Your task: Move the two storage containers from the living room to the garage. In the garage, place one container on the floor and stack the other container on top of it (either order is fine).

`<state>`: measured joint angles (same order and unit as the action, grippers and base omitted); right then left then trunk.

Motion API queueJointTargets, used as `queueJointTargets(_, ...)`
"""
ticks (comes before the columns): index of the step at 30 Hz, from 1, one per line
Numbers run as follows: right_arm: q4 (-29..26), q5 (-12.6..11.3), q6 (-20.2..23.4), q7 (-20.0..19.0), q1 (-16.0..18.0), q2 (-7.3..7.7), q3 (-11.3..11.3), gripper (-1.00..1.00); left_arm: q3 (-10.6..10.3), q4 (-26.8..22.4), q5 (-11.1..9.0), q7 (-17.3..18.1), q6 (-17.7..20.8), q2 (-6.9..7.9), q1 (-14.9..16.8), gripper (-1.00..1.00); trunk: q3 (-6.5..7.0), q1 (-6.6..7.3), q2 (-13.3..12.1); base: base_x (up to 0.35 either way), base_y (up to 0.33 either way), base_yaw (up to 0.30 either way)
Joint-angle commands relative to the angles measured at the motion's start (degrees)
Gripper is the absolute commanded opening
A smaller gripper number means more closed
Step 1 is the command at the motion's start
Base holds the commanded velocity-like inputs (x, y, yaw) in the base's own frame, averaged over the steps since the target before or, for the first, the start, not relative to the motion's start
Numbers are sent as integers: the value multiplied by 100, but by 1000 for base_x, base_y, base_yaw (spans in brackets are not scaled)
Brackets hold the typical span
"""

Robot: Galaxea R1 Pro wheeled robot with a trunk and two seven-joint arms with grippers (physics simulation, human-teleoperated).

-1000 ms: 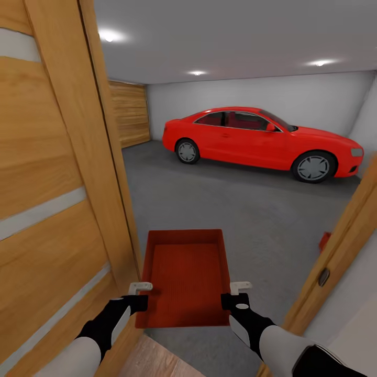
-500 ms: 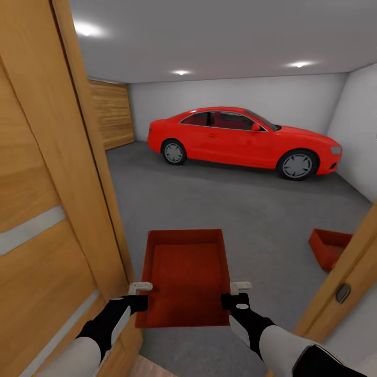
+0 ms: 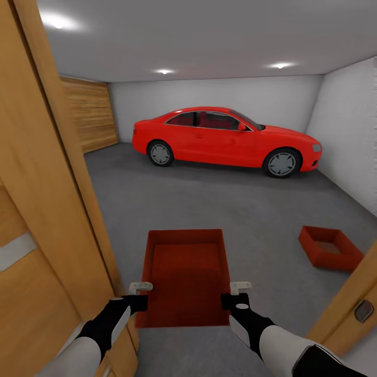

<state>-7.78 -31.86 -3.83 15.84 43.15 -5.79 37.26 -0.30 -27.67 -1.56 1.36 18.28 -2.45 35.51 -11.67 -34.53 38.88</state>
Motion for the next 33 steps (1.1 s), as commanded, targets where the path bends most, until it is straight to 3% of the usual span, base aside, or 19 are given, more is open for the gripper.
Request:
queueJointTargets(1, -4, 49, -162, 165, 9, 61, -254, -100, 48, -1, -21, -19, 36, 7, 0, -100, -8, -3, 7, 182, 64, -183)
queueJointTargets(20, -4, 49, -162, 165, 9, 61, -254, -100, 48, -1, -19, -22, 44, 7, 0, -100, -8, -3, 7, 40, 8, -181)
queueJointTargets(33, -4, 49, -153, 165, 9, 61, -254, -100, 48, 5, -28, -18, 43, 7, 0, -100, -8, -3, 7, 66, 41, -26)
